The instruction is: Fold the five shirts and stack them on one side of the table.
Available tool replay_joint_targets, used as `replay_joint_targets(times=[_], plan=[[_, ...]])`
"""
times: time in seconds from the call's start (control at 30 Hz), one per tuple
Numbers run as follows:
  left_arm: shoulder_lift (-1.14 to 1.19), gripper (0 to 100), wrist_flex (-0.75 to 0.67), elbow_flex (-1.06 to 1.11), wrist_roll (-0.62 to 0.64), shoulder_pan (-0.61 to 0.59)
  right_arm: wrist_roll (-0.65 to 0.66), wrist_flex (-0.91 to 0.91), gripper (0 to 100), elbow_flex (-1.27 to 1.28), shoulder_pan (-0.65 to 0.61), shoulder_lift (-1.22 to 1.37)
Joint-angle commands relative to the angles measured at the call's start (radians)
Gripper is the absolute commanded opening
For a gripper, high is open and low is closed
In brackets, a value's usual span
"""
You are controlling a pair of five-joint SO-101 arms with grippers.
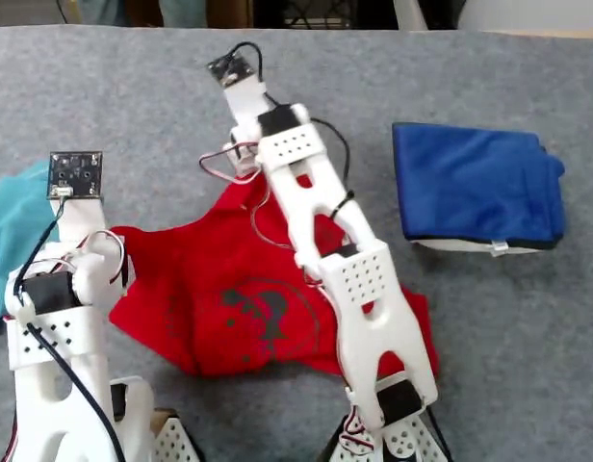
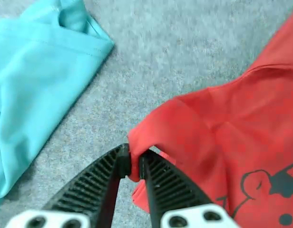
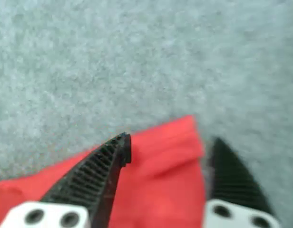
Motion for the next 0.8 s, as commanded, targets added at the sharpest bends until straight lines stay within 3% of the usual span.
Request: replay_joint_targets(times=[0.0, 0.13, 0.37, 0.53, 0.77], plan=[[-0.002, 3, 0.002, -0.004, 0.006, -0.001, 0.054, 0.209, 42.5, -0.119, 0.037, -0.067], [-0.006, 3, 0.000, -0.007, 0.006, -0.001, 0.164, 0.489, 33.6, -0.165, 0.040, -0.068], [-0.006, 3, 0.002, -0.005, 0.006, -0.007, 0.184, 0.427, 6.2, 0.082, 0.072, -0.062], [-0.008, 3, 0.002, -0.005, 0.008, -0.001, 0.186, 0.348, 4.0, 0.196, 0.115, -0.019], [-0.008, 3, 0.002, -0.008, 0.002, -0.008, 0.204, 0.486, 3.8, 0.275, 0.175, -0.021]])
